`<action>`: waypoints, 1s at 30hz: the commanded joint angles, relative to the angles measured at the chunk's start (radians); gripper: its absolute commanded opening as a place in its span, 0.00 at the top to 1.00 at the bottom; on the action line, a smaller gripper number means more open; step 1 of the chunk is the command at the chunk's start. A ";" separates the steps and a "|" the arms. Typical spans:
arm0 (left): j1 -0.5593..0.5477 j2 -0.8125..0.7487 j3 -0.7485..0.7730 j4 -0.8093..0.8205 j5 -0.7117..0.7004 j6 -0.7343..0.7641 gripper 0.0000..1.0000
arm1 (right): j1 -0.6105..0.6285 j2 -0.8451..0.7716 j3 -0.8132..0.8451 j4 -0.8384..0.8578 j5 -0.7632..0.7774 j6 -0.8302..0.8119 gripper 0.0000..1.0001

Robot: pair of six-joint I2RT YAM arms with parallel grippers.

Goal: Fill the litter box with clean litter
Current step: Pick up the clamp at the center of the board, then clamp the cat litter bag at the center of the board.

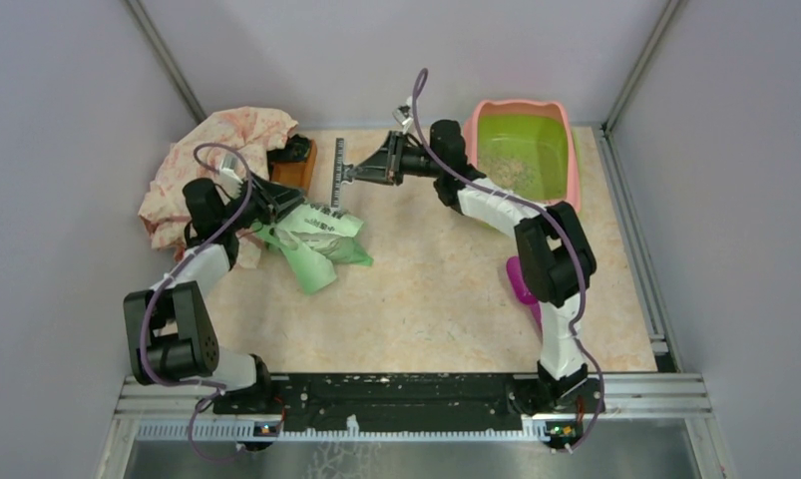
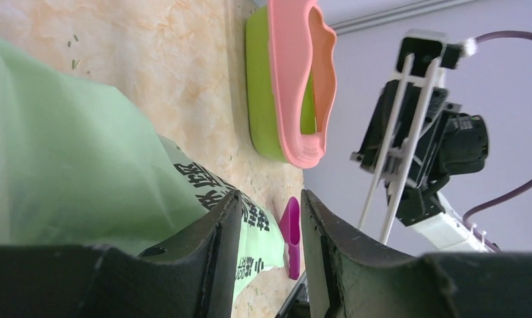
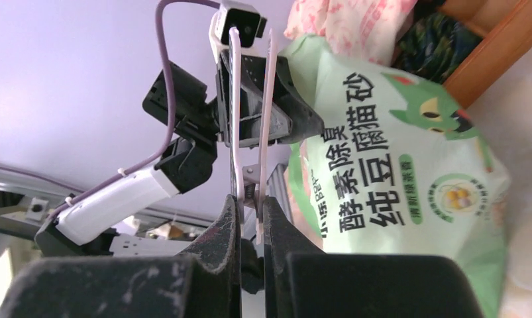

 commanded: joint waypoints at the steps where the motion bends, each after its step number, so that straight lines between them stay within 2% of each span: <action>1: 0.011 0.037 0.063 -0.157 -0.038 0.090 0.53 | -0.036 -0.077 0.051 -0.089 0.007 -0.122 1.00; 3: 0.012 0.054 0.106 -0.280 -0.069 0.122 0.48 | -0.052 -0.079 0.050 -0.104 0.005 -0.134 1.00; 7: 0.012 0.086 0.186 -0.471 -0.125 0.174 0.47 | -0.080 -0.079 0.069 -0.150 0.000 -0.172 1.00; 11: 0.013 0.104 0.242 -0.606 -0.158 0.204 0.47 | -0.094 -0.065 0.150 -0.359 0.059 -0.341 1.00; 14: 0.012 0.088 0.242 -0.637 -0.193 0.214 0.47 | -0.094 -0.043 0.227 -0.507 0.150 -0.490 1.00; 17: 0.012 0.079 0.244 -0.655 -0.205 0.215 0.47 | -0.094 -0.010 0.278 -0.563 0.233 -0.549 1.00; 30: 0.011 0.055 0.360 -0.662 -0.217 0.192 0.46 | -0.059 0.221 0.529 -0.662 0.346 -0.598 1.00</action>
